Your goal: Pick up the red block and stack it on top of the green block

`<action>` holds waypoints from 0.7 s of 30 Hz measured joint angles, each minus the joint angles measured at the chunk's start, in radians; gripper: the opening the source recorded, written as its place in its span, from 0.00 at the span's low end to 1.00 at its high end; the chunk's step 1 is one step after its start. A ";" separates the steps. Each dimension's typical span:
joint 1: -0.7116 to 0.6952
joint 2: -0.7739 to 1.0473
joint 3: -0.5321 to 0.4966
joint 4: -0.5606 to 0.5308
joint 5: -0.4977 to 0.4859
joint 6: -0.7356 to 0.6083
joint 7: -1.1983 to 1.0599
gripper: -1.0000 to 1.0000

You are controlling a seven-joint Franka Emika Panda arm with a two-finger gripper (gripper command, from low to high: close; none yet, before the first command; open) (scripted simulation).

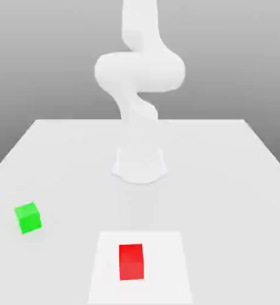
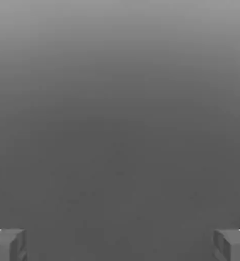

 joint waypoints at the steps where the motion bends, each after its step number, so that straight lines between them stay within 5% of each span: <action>1: 0.002 0.039 -0.004 -0.016 0.000 0.020 -0.006 0.50; 21: 0.008 0.767 -0.044 -0.310 0.013 0.389 -0.119 0.50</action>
